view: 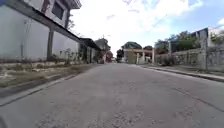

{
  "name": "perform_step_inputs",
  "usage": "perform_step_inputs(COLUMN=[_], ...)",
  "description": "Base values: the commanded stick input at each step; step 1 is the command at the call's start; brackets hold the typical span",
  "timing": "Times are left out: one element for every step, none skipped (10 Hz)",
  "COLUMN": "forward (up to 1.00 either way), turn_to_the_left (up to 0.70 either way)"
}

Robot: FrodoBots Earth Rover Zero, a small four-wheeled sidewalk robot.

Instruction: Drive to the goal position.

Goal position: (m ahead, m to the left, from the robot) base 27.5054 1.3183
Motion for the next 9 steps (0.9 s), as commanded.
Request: perform_step_inputs(forward=[1.0,1.0,1.0,1.0,1.0,1.0,1.0,1.0,1.0], turn_to_the_left=[0.02,0.11,0.07,0.08,0.11,0.0,0.02,0.0,0.0])
